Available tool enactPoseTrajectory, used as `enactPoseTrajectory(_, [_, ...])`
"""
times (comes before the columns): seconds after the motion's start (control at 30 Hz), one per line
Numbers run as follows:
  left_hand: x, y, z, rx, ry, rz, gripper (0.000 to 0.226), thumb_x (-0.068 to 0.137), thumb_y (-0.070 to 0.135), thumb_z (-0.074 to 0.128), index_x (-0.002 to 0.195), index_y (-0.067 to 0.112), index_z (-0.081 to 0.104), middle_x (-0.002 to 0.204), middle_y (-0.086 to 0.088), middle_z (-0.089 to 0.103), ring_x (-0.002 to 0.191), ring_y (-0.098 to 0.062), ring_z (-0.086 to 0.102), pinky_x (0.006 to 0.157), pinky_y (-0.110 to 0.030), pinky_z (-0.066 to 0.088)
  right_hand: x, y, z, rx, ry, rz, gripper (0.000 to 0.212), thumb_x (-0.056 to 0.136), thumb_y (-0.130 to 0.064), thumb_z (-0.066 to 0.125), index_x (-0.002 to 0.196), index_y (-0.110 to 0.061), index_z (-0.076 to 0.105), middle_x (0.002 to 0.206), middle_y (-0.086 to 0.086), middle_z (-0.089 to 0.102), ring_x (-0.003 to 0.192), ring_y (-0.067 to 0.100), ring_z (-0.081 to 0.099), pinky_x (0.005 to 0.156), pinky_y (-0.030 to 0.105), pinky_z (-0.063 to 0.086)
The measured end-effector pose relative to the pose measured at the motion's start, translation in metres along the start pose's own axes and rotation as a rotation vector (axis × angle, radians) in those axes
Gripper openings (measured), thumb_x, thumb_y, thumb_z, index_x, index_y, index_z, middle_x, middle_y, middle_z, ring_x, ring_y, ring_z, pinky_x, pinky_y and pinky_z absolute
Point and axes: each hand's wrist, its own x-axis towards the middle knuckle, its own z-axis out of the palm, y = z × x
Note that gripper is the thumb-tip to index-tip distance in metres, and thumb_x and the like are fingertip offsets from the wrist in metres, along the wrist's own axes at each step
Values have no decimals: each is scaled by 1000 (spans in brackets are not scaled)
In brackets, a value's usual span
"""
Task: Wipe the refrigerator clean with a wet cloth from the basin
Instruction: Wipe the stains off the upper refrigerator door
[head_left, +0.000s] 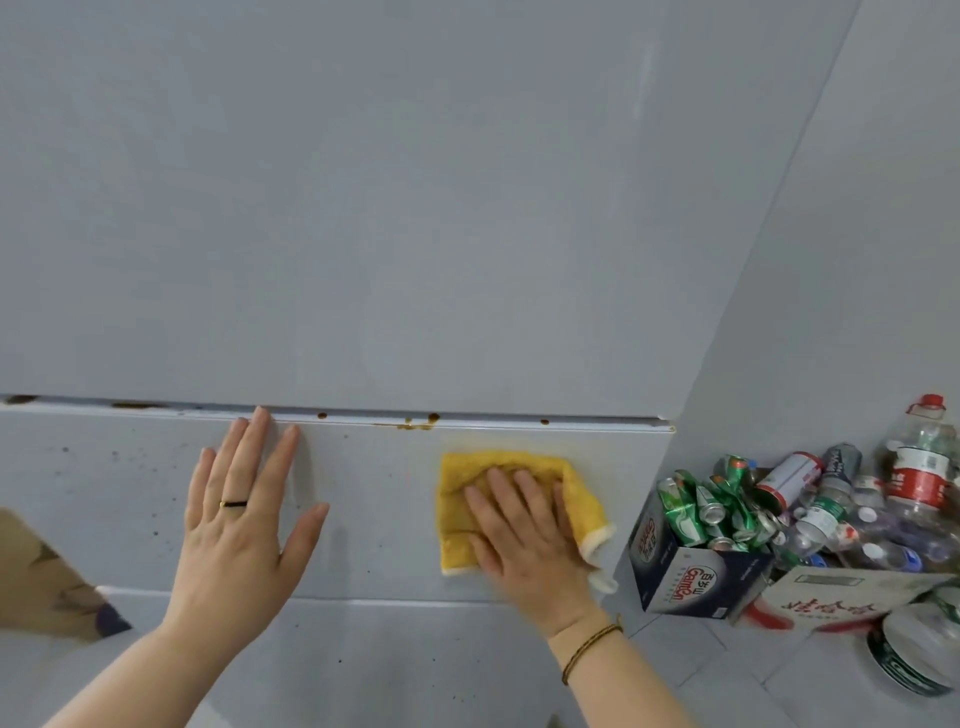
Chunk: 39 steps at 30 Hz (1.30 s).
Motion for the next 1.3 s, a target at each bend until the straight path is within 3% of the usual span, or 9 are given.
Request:
enactPoseTrajectory(0.2, [-1, -11, -3, -16, -23, -49, 63, 93, 56, 14, 138, 13, 22, 152, 22, -11, 139, 1, -7, 114, -22, -6, 34, 26, -12, 128, 143, 485, 59, 98, -44, 21, 148, -22, -2, 155, -5, -14, 143, 16, -11, 117, 37, -8])
enactPoseTrajectory(0.33, [-3, -23, -5, -40, 8, 23, 58, 94, 54, 15, 145, 29, 8, 152, 22, -9, 140, 0, -4, 115, -25, -5, 45, -31, 1, 114, 67, 286, 57, 99, -41, 17, 148, -19, -2, 156, 1, -13, 144, 20, -10, 117, 39, -7])
enactPoseTrajectory(0.43, [-4, -33, -9, -65, 34, 1, 56, 94, 53, 17, 141, 23, 15, 152, 22, -7, 140, 0, -3, 115, -23, -3, 60, -64, 9, 86, 51, 169, 56, 99, -38, 16, 148, -17, -2, 156, 3, -11, 144, 21, -8, 117, 40, -5])
enactPoseTrajectory(0.57, [-8, -56, -22, -66, 8, -93, 63, 94, 53, 16, 139, 10, 22, 148, -4, 22, 140, 1, -6, 114, -20, -5, 59, -50, 5, 38, 52, 30, 58, 98, -40, 20, 148, -19, 1, 157, 0, -8, 144, 18, -5, 118, 39, -4])
enactPoseTrajectory(0.73, [-11, -97, -38, -125, 87, -260, 70, 91, 52, 26, 138, 1, 27, 143, -12, 24, 136, -14, 8, 109, -9, -9, 55, -37, 3, 63, 137, 346, 59, 98, -45, 18, 148, -19, -1, 156, -2, -11, 144, 17, -9, 117, 37, -8])
enactPoseTrajectory(0.8, [-13, -110, -39, -178, 160, -361, 67, 88, 42, 40, 140, 3, 25, 145, -3, 14, 134, -5, 5, 107, -7, -10, 66, -67, 8, 115, 155, 449, 59, 98, -43, 18, 148, -18, -2, 156, -2, -12, 143, 18, -11, 116, 38, -9])
enactPoseTrajectory(0.9, [-14, -132, -45, -280, 204, -541, 64, 89, 14, 54, 142, 6, 19, 152, -6, 11, 137, -9, 4, 111, -24, 0, 88, -122, 20, 138, 125, 317, 58, 98, -41, 19, 148, -17, 0, 156, 0, -10, 144, 20, -8, 117, 40, -7])
enactPoseTrajectory(1.07, [-8, -159, -55, -384, 196, -754, 67, 91, 15, 48, 145, 10, 8, 155, -1, 1, 142, -15, 1, 113, -31, 3, 102, -155, 24, 137, 37, 22, 55, 99, -36, 16, 148, -18, -1, 156, 0, -9, 144, 18, -6, 117, 40, -6])
enactPoseTrajectory(1.3, [-1, -195, -56, -587, 193, -861, 61, 95, 20, 40, 146, 12, 6, 155, -2, 4, 142, -14, 2, 113, -30, 4, 94, -130, 22, 102, 159, 261, 59, 97, -41, 21, 148, -17, 4, 157, -1, -5, 144, 18, -4, 117, 39, -6])
